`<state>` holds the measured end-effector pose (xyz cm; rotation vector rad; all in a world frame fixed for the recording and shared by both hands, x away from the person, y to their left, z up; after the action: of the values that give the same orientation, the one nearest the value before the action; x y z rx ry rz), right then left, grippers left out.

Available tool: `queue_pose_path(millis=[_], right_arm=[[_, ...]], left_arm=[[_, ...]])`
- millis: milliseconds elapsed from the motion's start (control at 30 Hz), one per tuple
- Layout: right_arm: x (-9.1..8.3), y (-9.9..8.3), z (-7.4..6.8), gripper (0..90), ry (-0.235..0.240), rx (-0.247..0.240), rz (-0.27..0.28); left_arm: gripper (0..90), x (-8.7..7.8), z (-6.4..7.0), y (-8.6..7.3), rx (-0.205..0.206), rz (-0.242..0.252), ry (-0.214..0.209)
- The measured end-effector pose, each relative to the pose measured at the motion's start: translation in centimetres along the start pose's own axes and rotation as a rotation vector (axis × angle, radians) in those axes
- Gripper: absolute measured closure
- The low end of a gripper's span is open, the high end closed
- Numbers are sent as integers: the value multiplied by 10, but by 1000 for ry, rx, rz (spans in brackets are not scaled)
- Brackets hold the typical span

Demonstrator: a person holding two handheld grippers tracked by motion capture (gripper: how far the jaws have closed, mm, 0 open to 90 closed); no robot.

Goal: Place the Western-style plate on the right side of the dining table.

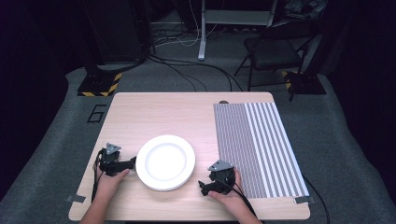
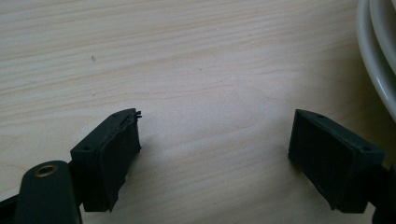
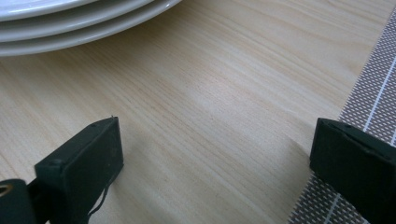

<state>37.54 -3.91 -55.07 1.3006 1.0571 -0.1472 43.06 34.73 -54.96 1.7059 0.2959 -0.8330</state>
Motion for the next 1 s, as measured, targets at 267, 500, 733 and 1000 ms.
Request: queue_pose_path(millis=[267, 500, 733, 1000], right_arm=[[-1, 0, 0, 45, -4, 15, 8], [-1, 0, 0, 44, -4, 15, 8], [-1, 0, 0, 44, -3, 13, 8], [-1, 0, 0, 45, -4, 14, 7]], left_arm=[[163, 0, 1, 0, -1, 1, 7], [162, 0, 1, 0, -4, 1, 6], [163, 0, 2, 0, -9, 4, 12], [166, 0, 2, 0, -13, 1, 13]])
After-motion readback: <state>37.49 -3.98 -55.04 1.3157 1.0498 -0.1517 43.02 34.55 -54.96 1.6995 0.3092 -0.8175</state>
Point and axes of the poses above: each handheld gripper's, and its own axes: x roughly forward along the jaws, y roughly out of its top, z roughly to its right, the point moved 3 cm from there along x, roughly forward along the jaws, and after that the axes turned 8 degrees about x, right-handed, at the moved point
